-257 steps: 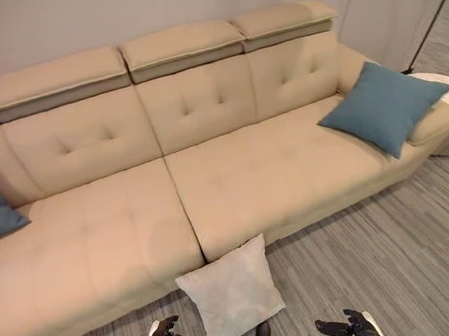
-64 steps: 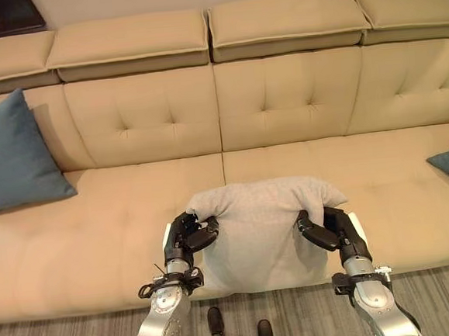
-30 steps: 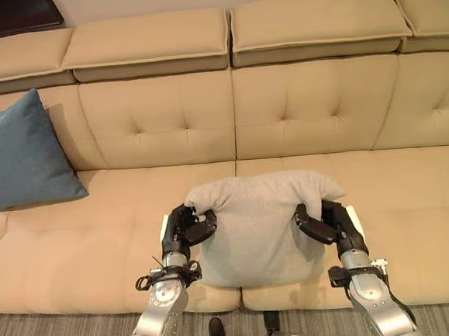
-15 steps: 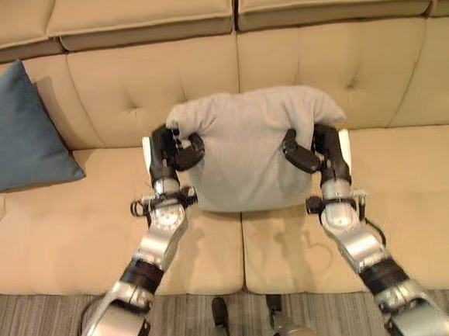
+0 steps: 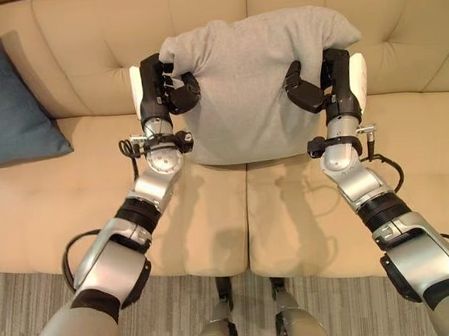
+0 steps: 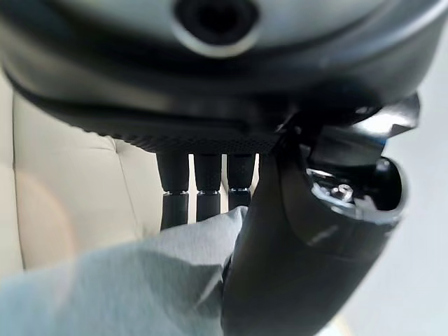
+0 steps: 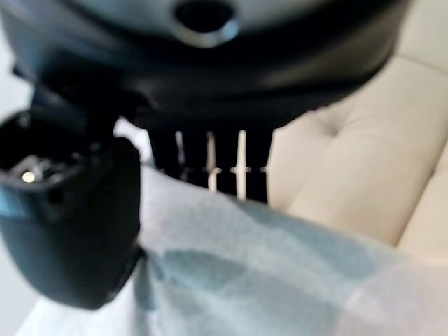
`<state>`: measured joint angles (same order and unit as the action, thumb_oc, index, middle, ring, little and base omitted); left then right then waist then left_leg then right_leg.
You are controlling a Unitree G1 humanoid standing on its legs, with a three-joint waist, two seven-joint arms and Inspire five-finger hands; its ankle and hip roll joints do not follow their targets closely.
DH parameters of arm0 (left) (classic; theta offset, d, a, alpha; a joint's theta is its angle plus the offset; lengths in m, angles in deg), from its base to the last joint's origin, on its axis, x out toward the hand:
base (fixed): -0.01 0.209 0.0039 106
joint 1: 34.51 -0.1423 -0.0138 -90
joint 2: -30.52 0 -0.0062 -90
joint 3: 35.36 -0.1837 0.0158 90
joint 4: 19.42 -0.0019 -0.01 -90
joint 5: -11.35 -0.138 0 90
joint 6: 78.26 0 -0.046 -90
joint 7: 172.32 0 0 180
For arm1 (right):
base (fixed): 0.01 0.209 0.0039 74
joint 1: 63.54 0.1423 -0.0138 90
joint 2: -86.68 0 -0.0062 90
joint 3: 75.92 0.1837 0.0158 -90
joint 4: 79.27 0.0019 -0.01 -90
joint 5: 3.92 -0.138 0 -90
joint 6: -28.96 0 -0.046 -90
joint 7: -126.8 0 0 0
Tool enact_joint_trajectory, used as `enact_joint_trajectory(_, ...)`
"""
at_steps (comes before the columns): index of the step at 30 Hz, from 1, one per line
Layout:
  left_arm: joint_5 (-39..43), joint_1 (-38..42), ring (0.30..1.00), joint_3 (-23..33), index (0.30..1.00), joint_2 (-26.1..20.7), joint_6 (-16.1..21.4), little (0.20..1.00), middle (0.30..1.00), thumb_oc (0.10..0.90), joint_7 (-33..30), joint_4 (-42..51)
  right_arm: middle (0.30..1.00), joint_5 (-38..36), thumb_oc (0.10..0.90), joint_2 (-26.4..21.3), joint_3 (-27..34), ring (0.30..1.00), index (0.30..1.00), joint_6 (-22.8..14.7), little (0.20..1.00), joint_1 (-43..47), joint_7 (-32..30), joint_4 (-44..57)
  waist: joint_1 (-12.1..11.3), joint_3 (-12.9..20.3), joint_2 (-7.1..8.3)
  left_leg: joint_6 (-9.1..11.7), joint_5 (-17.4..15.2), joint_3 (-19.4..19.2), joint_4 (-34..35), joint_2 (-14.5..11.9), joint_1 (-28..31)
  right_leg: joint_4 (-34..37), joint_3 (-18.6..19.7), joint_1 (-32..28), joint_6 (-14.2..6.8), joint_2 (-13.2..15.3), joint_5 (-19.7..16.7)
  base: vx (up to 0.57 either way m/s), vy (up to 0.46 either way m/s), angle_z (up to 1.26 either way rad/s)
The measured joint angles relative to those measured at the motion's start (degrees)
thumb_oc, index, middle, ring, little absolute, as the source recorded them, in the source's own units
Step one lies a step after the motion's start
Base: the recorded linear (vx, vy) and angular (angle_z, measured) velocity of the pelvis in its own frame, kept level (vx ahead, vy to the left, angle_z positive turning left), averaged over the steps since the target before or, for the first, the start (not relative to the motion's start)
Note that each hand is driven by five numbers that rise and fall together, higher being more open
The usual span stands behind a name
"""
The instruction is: Pick up all the scattered cushions and arrange them neatly on the sofa.
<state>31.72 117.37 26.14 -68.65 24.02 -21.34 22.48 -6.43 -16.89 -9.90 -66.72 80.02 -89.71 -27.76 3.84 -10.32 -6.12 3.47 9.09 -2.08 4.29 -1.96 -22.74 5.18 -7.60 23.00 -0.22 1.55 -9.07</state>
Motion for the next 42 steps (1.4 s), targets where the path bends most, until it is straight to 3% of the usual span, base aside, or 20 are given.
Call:
enact_joint_trajectory(2,-0.4,0.0,0.9,0.0,0.9,-0.6,0.0,0.9,0.9,0.8,0.6,0.0,0.9,0.0,0.8,-0.6,0.0,0.9,0.9,0.0,0.9,0.0,0.0,0.0,0.0,-0.1,0.18,0.0,0.0,-0.1,-0.4,0.1,-0.1,0.0,0.0,-0.1,0.0,0.1,0.0,0.02,-0.04,0.15)
enact_joint_trajectory(3,-1.4,0.5,0.9,0.0,0.9,-1.6,0.0,0.9,0.9,0.8,1.5,0.0,0.9,0.3,0.8,-1.7,0.6,0.9,0.9,0.0,0.9,0.2,-0.1,0.3,0.5,-1.2,1.85,0.3,-0.9,-0.5,-6.6,1.8,-4.1,-0.1,0.1,-0.7,0.2,2.3,-0.2,0.01,-0.021,0.33)
enact_joint_trajectory(4,-1.5,0.7,0.9,0.0,0.9,-1.8,0.0,0.9,0.9,0.8,1.6,0.0,0.9,0.4,0.8,-1.9,1.0,0.9,0.9,0.1,0.9,0.3,-0.1,0.4,0.7,-1.6,2.69,0.2,-1.8,-0.8,-6.8,2.7,-4.7,-0.1,0.5,-0.8,0.2,3.1,-0.2,0.01,-0.029,0.31)
enact_joint_trajectory(5,-1.5,0.7,0.9,0.0,0.9,-1.9,0.0,0.9,0.9,0.8,1.9,-0.2,0.9,0.7,0.8,-2.0,1.5,0.9,0.9,0.2,0.9,0.3,0.0,0.8,0.7,-1.6,2.52,-0.6,0.5,-0.9,0.1,2.6,-3.2,-0.1,0.4,-0.8,0.2,3.0,-0.1,0.01,-0.024,-0.22)
enact_joint_trajectory(6,-1.5,0.9,0.9,0.1,0.9,-2.3,-0.1,0.9,0.9,0.8,2.4,-0.3,0.9,0.7,0.8,-2.0,1.3,0.9,0.9,0.2,0.9,0.4,0.3,1.0,-0.2,-1.9,2.01,-0.8,8.1,-0.7,1.0,0.8,-2.8,-0.1,0.9,-1.1,0.0,1.6,0.0,0.0,-0.024,-0.3)
enact_joint_trajectory(9,-1.5,0.9,0.9,0.1,0.9,-2.6,-0.2,0.9,0.9,0.8,3.3,-0.3,0.9,0.8,0.8,-2.8,1.3,0.9,0.9,0.9,0.9,0.3,1.6,1.0,0.6,-2.6,1.99,-1.4,8.0,0.1,1.0,0.9,-1.9,-4.0,0.4,0.0,-1.6,1.8,1.2,0.01,-0.01,-0.09)
enact_joint_trajectory(10,-1.9,0.8,0.9,-0.2,0.9,-2.5,-0.2,0.9,0.9,0.8,3.7,-0.2,0.9,1.2,0.8,-4.0,1.4,0.9,0.9,1.0,0.9,0.2,2.6,1.0,0.5,-3.8,1.23,-2.8,8.9,0.6,0.9,0.6,-1.0,-10.1,0.4,3.0,-4.4,1.8,5.1,0.0,0.0,0.0)
enact_joint_trajectory(11,-2.2,0.7,0.9,-0.3,0.9,-2.6,-0.2,0.9,0.9,0.8,4.1,-0.2,0.9,1.5,0.8,-5.6,1.5,0.9,0.9,1.0,0.9,0.2,3.0,1.0,0.7,-4.1,0.5,-3.0,9.0,1.5,0.9,0.7,-0.5,-6.4,1.0,2.9,-5.6,1.5,5.9,0.01,-0.021,0.22)
enact_joint_trajectory(12,-2.4,0.6,0.9,0.0,0.9,-2.6,-0.2,0.9,0.9,0.8,4.6,-0.2,0.9,2.0,0.8,-6.9,1.6,0.9,0.9,1.0,0.9,0.1,3.4,1.1,1.4,-4.1,0.43,-2.9,9.0,1.4,0.9,1.7,-0.4,-2.5,1.4,-0.1,-5.5,1.7,2.0,0.01,-0.02,0.53)
enact_joint_trajectory(13,-2.5,0.5,0.9,0.8,0.9,-2.8,-0.2,0.9,0.9,0.8,5.1,0.5,0.9,2.2,0.8,-9.2,2.1,0.9,0.9,1.2,0.9,0.7,4.0,1.1,1.5,-4.2,1.23,-2.4,8.5,0.9,0.9,3.3,-0.1,0.2,1.7,-2.6,-3.6,2.8,-0.2,0.0,-0.012,0.4)
enact_joint_trajectory(18,-2.4,-6.0,0.9,6.3,0.9,-4.4,-0.6,0.9,0.9,0.8,5.9,1.7,0.9,2.2,0.8,-14.7,3.4,0.9,0.9,1.5,0.9,0.0,5.1,1.2,0.6,-4.6,1.65,-2.1,8.2,1.0,0.2,2.4,1.9,0.1,1.4,-4.9,-3.2,2.1,-0.6,0.01,-0.007,0.05)
enact_joint_trajectory(24,0.0,-18.8,0.9,13.8,0.9,-6.3,-1.1,0.9,0.9,0.8,5.8,8.1,0.9,2.2,0.8,-17.1,16.2,0.9,0.9,1.5,0.9,-8.3,5.2,6.2,1.3,-4.6,1.77,-2.0,8.2,1.0,0.8,1.6,5.4,0.2,0.1,-8.6,-3.2,1.1,-0.6,0.01,-0.003,0.08)
enact_joint_trajectory(27,0.3,-25.5,0.9,16.2,0.9,-6.3,-1.0,0.9,0.9,0.8,5.9,13.8,0.9,2.3,0.8,-16.9,19.3,0.9,0.9,1.5,0.9,-15.4,6.5,10.8,1.4,-4.6,2.02,-2.0,8.2,1.0,0.8,1.6,5.9,0.2,0.0,-9.2,-3.2,1.1,-0.6,0.02,-0.003,0.05)
enact_joint_trajectory(30,0.1,-35.8,0.9,19.0,0.9,-3.6,-0.9,0.9,0.9,0.8,6.6,20.5,0.9,2.8,0.8,-12.0,22.7,0.9,0.9,1.2,0.9,-27.2,9.3,16.4,1.3,-4.7,2.62,-2.0,8.2,1.0,0.8,1.7,8.0,0.2,0.0,-11.4,-3.2,1.2,-0.6,0.01,-0.002,0.0)
enact_joint_trajectory(32,0.0,-38.3,0.9,18.4,0.9,-3.4,-1.3,0.9,0.9,0.8,7.6,20.5,0.9,3.0,0.8,-10.4,22.2,0.9,0.9,1.6,0.9,-30.3,11.2,16.1,1.3,-4.7,2.91,-1.5,7.8,1.0,0.8,1.6,8.7,0.2,0.0,-12.0,-3.6,1.1,-0.3,0.02,-0.007,-0.01)
enact_joint_trajectory(33,-0.4,-43.0,0.9,20.8,0.9,-1.8,-1.2,0.9,0.9,0.8,8.8,23.6,0.9,4.0,0.8,-7.3,24.4,0.9,0.9,0.8,0.9,-34.2,12.6,16.8,1.3,-4.7,3.08,0.0,6.1,1.0,0.8,1.3,9.2,0.2,0.1,-12.4,-4.1,0.9,1.1,0.02,-0.008,-0.03)
enact_joint_trajectory(35,-1.4,-48.5,0.9,23.1,0.9,0.6,-0.7,0.9,0.9,0.8,10.6,27.1,0.9,5.0,0.8,-3.8,26.6,0.9,0.9,-0.2,0.9,-39.2,13.7,17.1,1.2,-4.7,3.26,0.3,4.5,1.1,0.9,0.7,10.5,0.2,0.0,-13.6,-3.4,0.4,1.6,0.04,-0.001,0.03)
enact_joint_trajectory(36,-1.8,-52.0,0.9,22.1,0.9,1.2,-1.0,0.9,0.9,0.8,11.5,26.2,0.9,5.5,0.8,-3.1,26.3,0.9,0.9,0.8,0.9,-43.6,14.9,15.4,1.0,-4.4,3.35,0.1,3.9,1.0,0.9,0.8,11.0,0.2,-0.1,-14.4,-3.8,0.4,2.3,0.0,0.0,0.0)
enact_joint_trajectory(38,-2.8,-57.7,0.9,22.3,0.9,2.5,-1.4,0.9,0.9,0.8,13.3,25.5,0.9,7.1,0.8,-0.9,26.2,0.9,0.9,0.8,0.9,-47.1,16.1,12.1,1.0,-3.2,2.61,-0.8,-1.4,1.1,0.9,-0.6,12.0,0.2,0.2,-15.1,-1.9,-1.1,4.1,0.0,0.002,-0.04)
enact_joint_trajectory(42,-6.6,-65.3,0.9,21.8,0.9,5.0,-4.0,0.9,0.9,0.8,17.1,16.7,0.9,9.2,0.8,4.0,25.3,0.9,0.9,1.4,0.9,-54.6,18.6,4.3,0.1,-0.2,4.23,-0.9,-2.1,0.9,1.2,-0.4,12.2,0.2,0.7,-15.2,-1.7,-0.8,4.2,0.02,-0.001,-0.03)
